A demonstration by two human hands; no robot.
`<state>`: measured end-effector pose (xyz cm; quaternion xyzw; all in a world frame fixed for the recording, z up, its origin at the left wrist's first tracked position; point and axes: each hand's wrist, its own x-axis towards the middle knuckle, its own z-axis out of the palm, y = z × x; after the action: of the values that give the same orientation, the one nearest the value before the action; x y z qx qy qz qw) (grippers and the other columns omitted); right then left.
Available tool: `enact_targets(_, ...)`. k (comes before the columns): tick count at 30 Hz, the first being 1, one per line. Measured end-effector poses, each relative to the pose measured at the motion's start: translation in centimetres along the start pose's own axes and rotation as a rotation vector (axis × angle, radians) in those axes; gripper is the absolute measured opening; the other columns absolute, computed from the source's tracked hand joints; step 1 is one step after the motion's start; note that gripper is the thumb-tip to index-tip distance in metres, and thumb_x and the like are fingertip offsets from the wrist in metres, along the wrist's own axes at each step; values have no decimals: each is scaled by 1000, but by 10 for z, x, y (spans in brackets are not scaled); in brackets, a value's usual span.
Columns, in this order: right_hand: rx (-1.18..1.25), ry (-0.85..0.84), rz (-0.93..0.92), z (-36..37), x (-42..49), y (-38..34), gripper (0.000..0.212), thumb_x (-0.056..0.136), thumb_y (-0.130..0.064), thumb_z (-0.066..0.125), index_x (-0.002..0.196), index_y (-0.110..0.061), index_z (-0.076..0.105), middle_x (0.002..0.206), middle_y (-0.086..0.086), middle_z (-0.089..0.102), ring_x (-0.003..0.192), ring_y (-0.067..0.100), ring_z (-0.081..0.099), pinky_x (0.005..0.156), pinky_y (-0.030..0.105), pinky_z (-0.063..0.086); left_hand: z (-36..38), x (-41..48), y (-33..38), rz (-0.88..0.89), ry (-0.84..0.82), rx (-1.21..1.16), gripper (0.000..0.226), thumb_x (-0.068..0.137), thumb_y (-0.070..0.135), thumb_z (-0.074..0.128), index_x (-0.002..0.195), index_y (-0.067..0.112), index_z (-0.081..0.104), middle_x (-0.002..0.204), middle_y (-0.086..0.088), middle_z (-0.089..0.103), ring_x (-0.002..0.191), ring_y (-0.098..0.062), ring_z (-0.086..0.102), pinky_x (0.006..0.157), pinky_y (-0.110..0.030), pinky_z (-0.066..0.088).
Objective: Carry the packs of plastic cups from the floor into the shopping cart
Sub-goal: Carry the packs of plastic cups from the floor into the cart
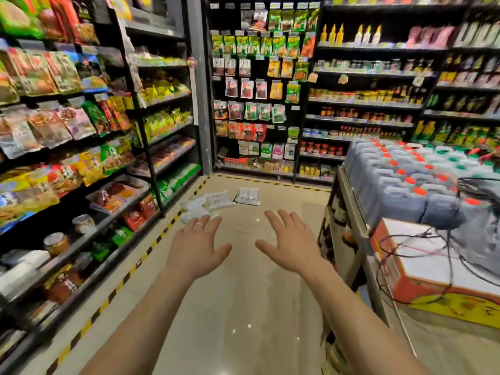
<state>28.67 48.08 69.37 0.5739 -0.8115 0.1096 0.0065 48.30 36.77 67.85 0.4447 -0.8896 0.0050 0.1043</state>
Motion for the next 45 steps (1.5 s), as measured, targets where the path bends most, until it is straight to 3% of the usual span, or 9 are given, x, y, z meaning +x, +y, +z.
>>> enact_targets(9, 38, -21, 28, 29, 218, 26, 78, 89, -67, 39, 154, -34, 12, 162, 2, 14, 148, 29, 11, 116, 44, 17, 33, 213, -43, 26, -51, 18, 81, 82, 70, 35, 151, 29, 26, 156, -4, 31, 144, -25, 26, 110, -45, 33)
enact_targets(18, 10, 11, 13, 75, 456, 118, 79, 89, -68, 39, 154, -33, 12, 162, 5, 16, 147, 31, 14, 116, 45, 20, 98, 457, -47, 56, -24, 50, 90, 74, 74, 22, 150, 27, 29, 153, -2, 37, 139, -26, 33, 106, -44, 38)
enact_targets(23, 33, -4, 16, 77, 595, 172, 79, 89, -69, 39, 154, -34, 11, 162, 3, 15, 148, 30, 13, 117, 46, 19, 113, 601, -37, 37, -56, 47, 78, 87, 67, 39, 152, 28, 23, 158, -1, 27, 143, -23, 25, 111, -42, 33)
enact_targets(29, 23, -32, 13, 91, 734, 218, 78, 89, -68, 39, 154, -34, 13, 162, 3, 18, 148, 30, 14, 115, 46, 21, 144, 742, -42, 12, -66, 17, 83, 78, 69, 29, 151, 29, 26, 156, -1, 31, 142, -24, 29, 111, -41, 33)
enact_targets(33, -25, -73, 15, 118, 824, 239, 78, 90, -68, 37, 154, -33, 11, 162, 3, 16, 148, 31, 12, 115, 47, 19, 183, 838, -58, 12, -112, -9, 81, 82, 68, 35, 152, 29, 23, 158, -2, 27, 144, -25, 25, 112, -44, 32)
enact_targets(38, -27, -85, 50, 161, 955, 258, 78, 90, -67, 40, 154, -32, 12, 162, 4, 15, 148, 31, 10, 115, 46, 20, 233, 970, -91, 36, -127, 8, 93, 70, 74, 16, 151, 29, 25, 156, -3, 30, 141, -25, 29, 106, -39, 38)
enact_targets(45, 22, -101, 132, 192, 1146, 266, 79, 89, -67, 42, 154, -32, 13, 161, 3, 17, 148, 29, 11, 115, 47, 23, 270, 1182, -135, 127, -183, -16, 78, 89, 65, 41, 154, 26, 20, 158, -6, 26, 144, -25, 24, 109, -41, 35)
